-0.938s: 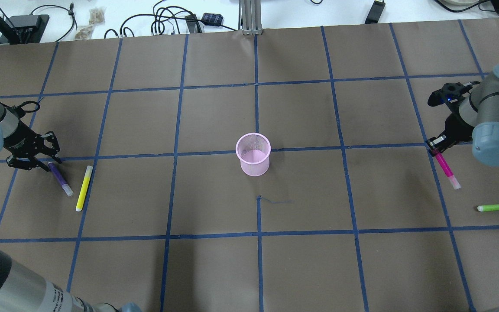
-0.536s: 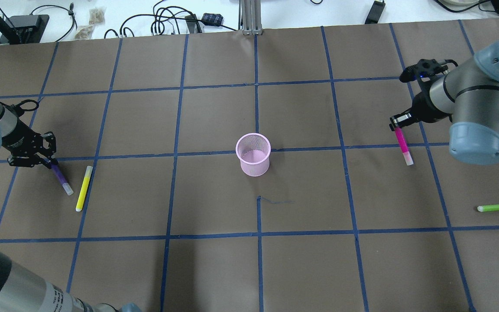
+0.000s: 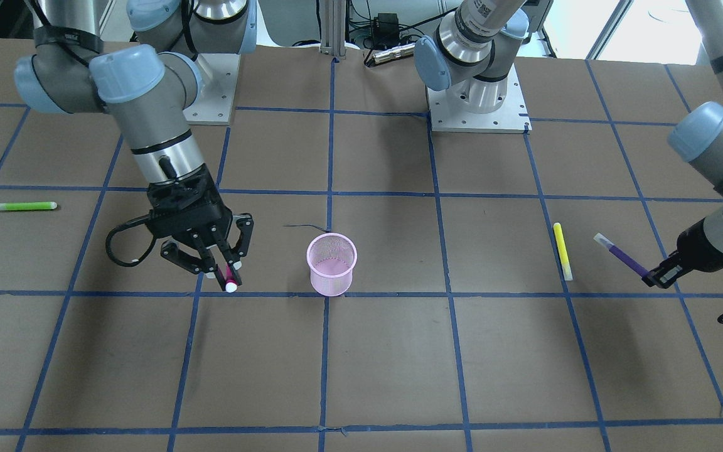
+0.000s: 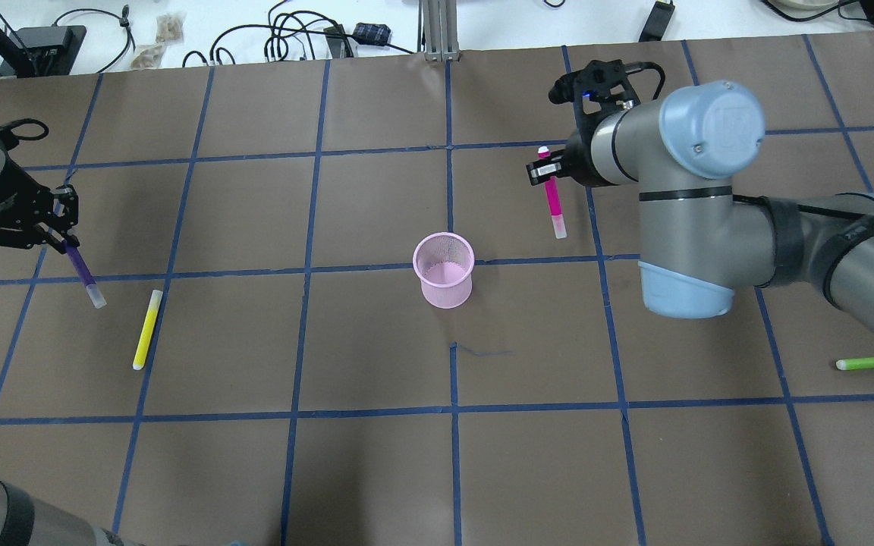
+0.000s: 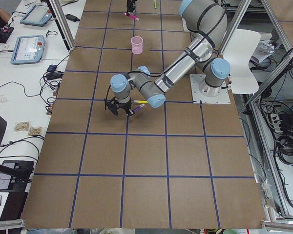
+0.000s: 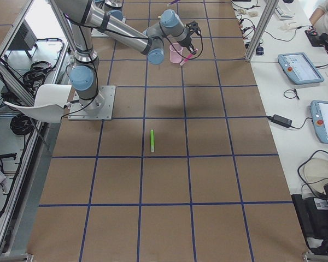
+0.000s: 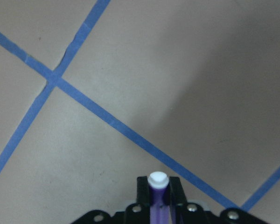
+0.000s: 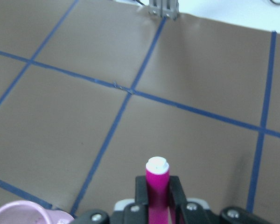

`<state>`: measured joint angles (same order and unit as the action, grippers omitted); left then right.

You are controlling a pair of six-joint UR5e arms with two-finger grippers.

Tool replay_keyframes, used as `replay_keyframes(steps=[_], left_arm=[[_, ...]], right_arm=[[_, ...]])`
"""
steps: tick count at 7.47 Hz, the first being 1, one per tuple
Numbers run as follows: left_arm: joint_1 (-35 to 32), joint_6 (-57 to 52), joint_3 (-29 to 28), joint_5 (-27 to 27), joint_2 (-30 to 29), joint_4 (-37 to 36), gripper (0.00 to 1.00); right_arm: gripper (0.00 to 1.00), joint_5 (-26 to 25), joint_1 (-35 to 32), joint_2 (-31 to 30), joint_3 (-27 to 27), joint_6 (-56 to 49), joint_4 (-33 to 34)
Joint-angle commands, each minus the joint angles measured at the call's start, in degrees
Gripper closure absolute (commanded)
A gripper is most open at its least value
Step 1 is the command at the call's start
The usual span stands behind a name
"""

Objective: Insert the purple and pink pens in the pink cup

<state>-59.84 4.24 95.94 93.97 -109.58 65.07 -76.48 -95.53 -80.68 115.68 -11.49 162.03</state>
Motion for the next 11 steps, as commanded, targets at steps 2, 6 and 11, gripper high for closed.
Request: replay_keyframes(steps=[2, 6, 11], left_arm=[[-9.21, 6.37, -3.56, 0.52, 4.55, 3.66, 1.0], [-16.44, 13.42, -3.57, 0.6, 4.73, 1.46, 1.0], [-16.71, 14.13, -3.48, 0.6, 4.2, -0.46, 1.0]], right_arm=[[1.0, -2.71, -8.96, -0.09, 1.04, 7.61, 14.96], [1.0, -2.36, -9.76, -0.18, 12.18, 15.16, 31.2], [1.0, -3.94, -11.96, 5.41, 9.58, 14.92, 36.66]])
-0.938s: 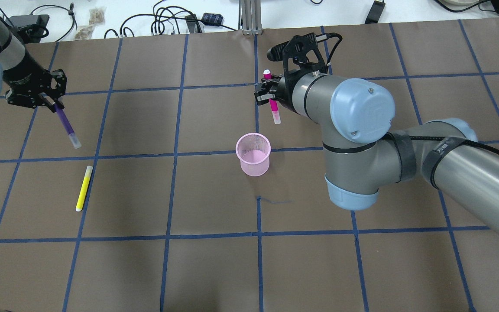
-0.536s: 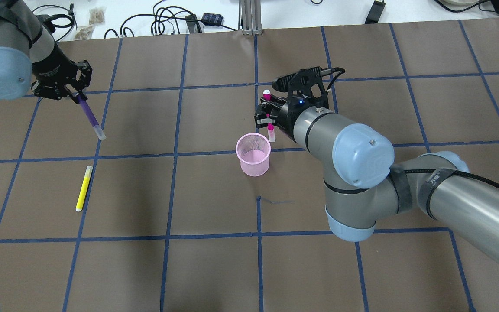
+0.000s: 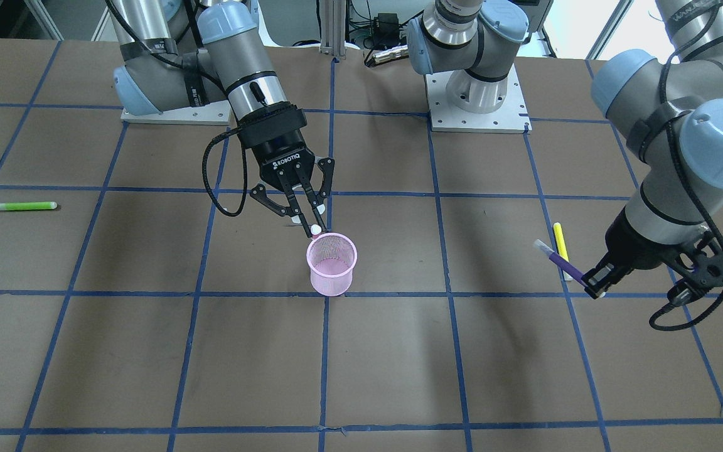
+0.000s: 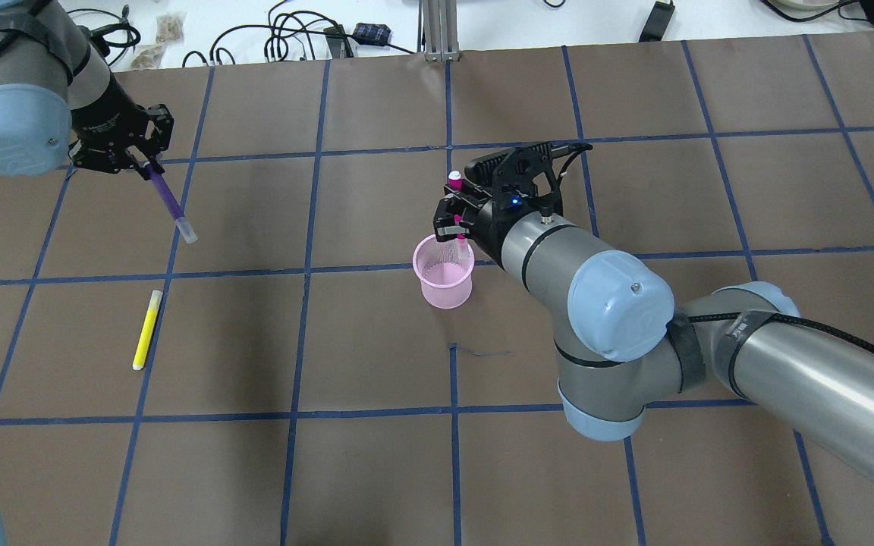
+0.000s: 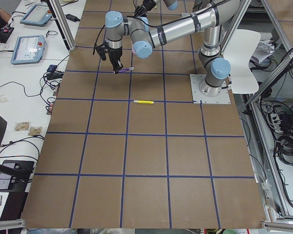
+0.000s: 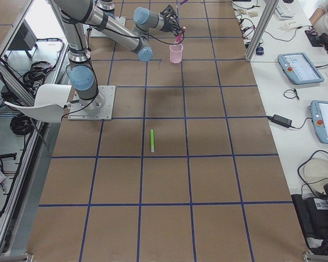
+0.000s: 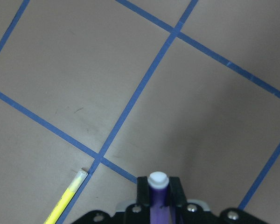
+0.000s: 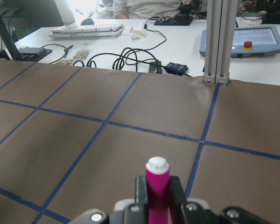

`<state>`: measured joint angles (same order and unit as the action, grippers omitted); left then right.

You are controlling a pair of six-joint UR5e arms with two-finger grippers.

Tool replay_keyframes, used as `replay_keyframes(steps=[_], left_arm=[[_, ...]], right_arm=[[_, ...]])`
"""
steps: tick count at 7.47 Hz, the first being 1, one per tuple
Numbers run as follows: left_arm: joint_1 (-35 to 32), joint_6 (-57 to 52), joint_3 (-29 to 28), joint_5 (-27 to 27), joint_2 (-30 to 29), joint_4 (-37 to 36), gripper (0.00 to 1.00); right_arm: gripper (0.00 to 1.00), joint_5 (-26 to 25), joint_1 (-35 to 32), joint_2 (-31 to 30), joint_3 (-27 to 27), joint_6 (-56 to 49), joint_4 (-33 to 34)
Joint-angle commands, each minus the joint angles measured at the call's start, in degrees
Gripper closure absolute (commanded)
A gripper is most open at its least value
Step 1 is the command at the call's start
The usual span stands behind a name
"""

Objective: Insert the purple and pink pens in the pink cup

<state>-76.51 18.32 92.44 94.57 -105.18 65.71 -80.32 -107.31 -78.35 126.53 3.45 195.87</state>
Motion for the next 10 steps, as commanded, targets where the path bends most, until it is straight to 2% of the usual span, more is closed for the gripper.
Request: replay_keyframes(steps=[1, 3, 8, 9, 10], left_arm=[[-0.22, 0.05, 0.1, 0.0, -0.37, -1.99, 1.0], [-0.66, 0.05, 0.19, 0.0, -0.46, -2.26, 1.0], [-1.19, 0.4, 0.63, -0.09, -0.73, -4.19, 1.0], [-1.45, 0.4, 0.55, -0.09, -0.73, -4.28, 1.0], [-1.89, 0.4, 0.54, -0.09, -0.73, -5.32, 1.0]], right_arm=[[1.0, -0.19, -0.88, 5.2, -2.42, 0.24, 3.72], [1.0, -2.12, -1.76, 6.45, -2.7, 0.24, 4.25], [1.0, -1.77, -2.03, 9.26, -2.26, 0.41, 5.66], [0.94, -1.33, -2.03, 10.22, -2.26, 1.89, 5.66], [0.6, -1.33, -2.03, 10.49, -2.26, 2.43, 5.66]])
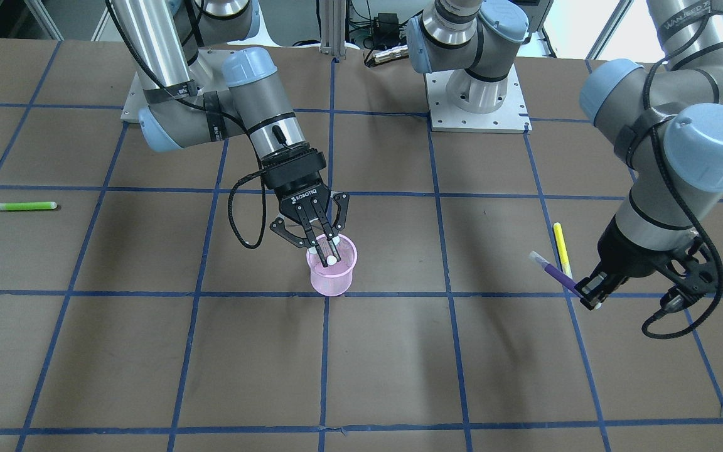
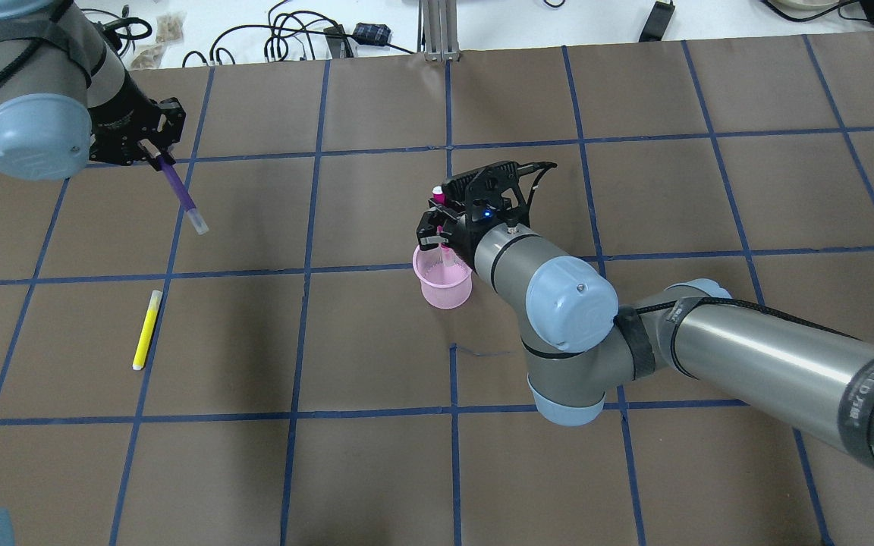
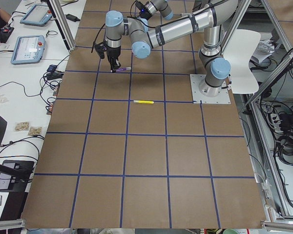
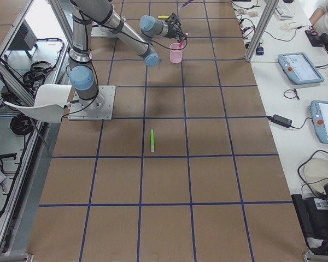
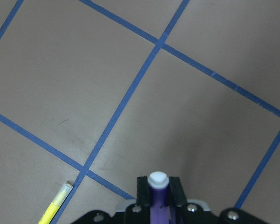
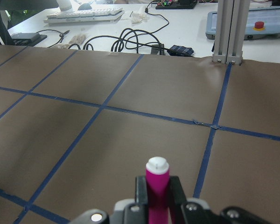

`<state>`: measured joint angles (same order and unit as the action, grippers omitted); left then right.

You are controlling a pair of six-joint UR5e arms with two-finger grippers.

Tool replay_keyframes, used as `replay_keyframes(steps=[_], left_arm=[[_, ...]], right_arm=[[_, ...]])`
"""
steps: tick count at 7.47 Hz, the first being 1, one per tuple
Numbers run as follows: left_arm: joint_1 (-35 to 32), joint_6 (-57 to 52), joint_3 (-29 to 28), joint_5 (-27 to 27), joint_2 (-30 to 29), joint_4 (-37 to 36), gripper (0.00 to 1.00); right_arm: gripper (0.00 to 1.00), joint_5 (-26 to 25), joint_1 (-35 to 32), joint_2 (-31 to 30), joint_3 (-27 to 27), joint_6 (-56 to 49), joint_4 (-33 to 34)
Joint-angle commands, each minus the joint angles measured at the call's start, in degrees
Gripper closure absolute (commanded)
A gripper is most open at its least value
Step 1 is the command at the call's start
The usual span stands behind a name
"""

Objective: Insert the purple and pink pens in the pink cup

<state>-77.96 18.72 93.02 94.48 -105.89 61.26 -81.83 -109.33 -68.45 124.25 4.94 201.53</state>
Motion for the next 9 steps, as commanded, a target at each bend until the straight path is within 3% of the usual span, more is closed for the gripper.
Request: replay_keyframes(steps=[1, 2, 3, 4, 5, 7, 9], left_arm=[[-0.78, 0.0, -0.04, 0.0, -0.1, -1.66, 1.0], [-1.13, 0.09, -0.04, 0.0, -0.1, -1.76, 1.0], [-1.49, 0.09, -0.04, 0.08, 0.07, -1.93, 1.0], [-2.45, 1.83, -0.3, 0.0, 0.16, -2.54, 1.0], [-5.24, 4.89, -0.56, 0.0, 1.12, -3.16, 1.0], [-13.05, 15.32, -0.39, 0.43, 1.39, -5.79, 1.0], [-19.91, 23.6, 0.31, 5.15, 0.51, -9.04, 1.0]], right_arm=[[0.29, -0.6, -0.53, 0.77, 0.03, 0.95, -0.35], [0.07, -0.61, -0.53, 0.69, -0.14, 0.95, -0.09], [0.0, -0.7, -0.45, 0.25, -0.49, 0.95, -0.35], [0.0, -0.61, 0.43, -0.71, -0.85, 0.86, -1.05], [0.0, -0.7, 1.3, -2.55, -2.33, 0.86, -7.32], [0.0, -0.61, 4.8, -8.87, -10.21, 0.69, -31.95], [0.0, -0.69, 9.29, -10.55, -15.68, 0.33, -47.56]])
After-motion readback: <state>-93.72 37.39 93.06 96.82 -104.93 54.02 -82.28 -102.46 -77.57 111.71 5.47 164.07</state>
